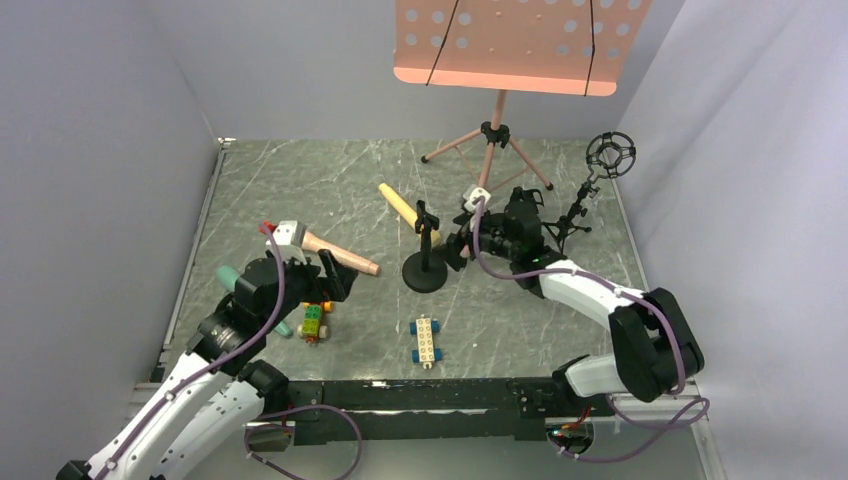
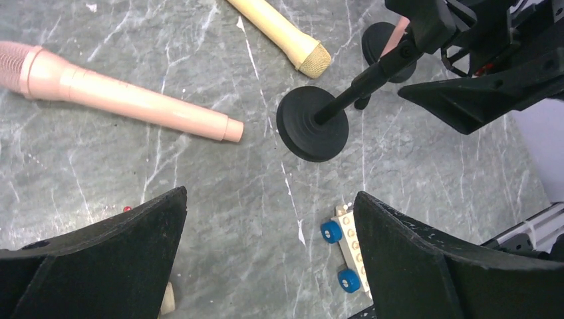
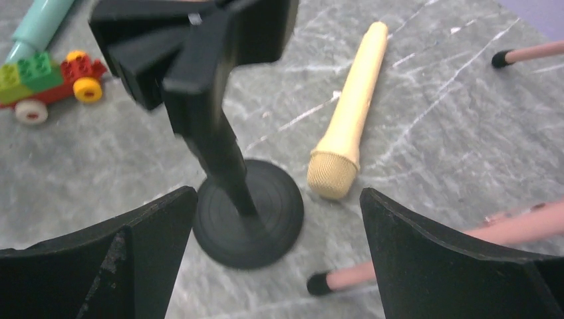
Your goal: Attach the microphones to the stand
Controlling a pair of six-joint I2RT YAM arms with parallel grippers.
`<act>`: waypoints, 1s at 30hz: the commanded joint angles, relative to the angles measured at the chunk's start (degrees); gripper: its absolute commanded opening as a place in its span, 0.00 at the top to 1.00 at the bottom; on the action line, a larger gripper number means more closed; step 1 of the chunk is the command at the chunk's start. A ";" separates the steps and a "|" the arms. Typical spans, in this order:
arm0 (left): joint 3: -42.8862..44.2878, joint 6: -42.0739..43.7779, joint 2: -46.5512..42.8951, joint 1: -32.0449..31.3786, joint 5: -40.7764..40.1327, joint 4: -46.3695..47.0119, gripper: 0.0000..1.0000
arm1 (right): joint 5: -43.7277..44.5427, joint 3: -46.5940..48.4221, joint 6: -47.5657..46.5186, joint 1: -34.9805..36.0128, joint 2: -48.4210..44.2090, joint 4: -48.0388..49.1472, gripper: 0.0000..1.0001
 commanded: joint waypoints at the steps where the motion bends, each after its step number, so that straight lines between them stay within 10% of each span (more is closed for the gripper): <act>1: -0.11 -3.71 -3.46 0.38 -3.08 1.06 0.01 | 14.57 -2.23 7.52 7.25 2.44 19.60 0.01; 15: -1.68 -5.38 -4.34 0.37 -3.26 1.16 0.01 | 35.12 -10.59 2.77 20.14 8.69 43.48 0.12; 30: -1.80 -5.53 -6.07 0.36 -3.40 0.50 0.01 | 33.07 -10.42 -0.72 20.22 10.09 42.80 0.82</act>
